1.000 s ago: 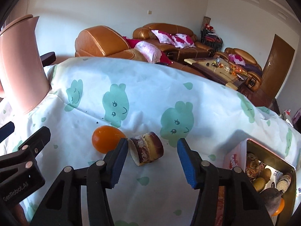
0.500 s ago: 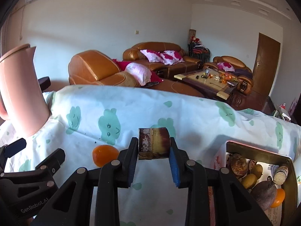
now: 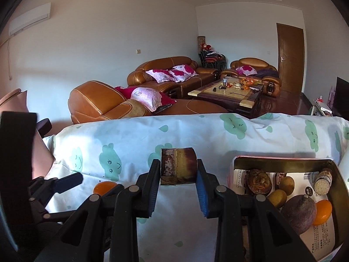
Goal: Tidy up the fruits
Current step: 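Grasp the small orange with the left gripper while the right grasps the second cylinder, then carry the orange and the cylinder over the pink tin with both grippers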
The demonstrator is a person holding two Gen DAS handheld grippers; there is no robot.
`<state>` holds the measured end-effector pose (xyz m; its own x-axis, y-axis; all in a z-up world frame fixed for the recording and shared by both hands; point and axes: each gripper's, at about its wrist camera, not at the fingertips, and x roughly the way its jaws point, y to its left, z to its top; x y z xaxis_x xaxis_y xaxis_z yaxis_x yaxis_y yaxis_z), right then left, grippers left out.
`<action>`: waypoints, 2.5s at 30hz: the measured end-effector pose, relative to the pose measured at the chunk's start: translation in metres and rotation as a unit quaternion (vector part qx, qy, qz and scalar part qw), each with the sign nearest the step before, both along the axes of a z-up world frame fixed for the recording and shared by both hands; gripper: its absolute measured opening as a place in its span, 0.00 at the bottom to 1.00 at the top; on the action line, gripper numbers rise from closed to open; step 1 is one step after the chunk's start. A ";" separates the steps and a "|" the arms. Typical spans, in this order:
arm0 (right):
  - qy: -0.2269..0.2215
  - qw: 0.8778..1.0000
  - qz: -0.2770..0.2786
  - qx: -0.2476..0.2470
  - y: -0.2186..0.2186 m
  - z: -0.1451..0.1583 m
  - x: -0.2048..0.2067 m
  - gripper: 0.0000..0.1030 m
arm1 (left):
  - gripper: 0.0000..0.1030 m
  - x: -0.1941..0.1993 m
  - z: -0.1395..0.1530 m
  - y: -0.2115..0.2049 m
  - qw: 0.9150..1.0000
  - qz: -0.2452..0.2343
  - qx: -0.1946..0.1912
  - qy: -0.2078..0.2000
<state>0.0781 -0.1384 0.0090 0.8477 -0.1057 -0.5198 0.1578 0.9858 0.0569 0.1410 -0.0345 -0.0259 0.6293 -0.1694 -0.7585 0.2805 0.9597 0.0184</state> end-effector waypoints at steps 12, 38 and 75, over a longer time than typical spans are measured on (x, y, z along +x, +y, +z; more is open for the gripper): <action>0.015 0.998 0.046 -0.035 0.011 0.000 0.001 0.32 | 0.35 0.002 0.002 0.047 0.992 0.106 -0.064 -0.006; 0.001 0.992 0.102 -0.068 0.049 -0.001 -0.041 0.32 | 0.35 -0.070 0.015 0.070 0.981 0.166 -0.024 -0.100; -0.053 0.997 -0.001 -0.065 -0.068 0.015 -0.157 0.32 | 0.35 -0.160 0.033 -0.059 0.988 0.006 -0.067 -0.142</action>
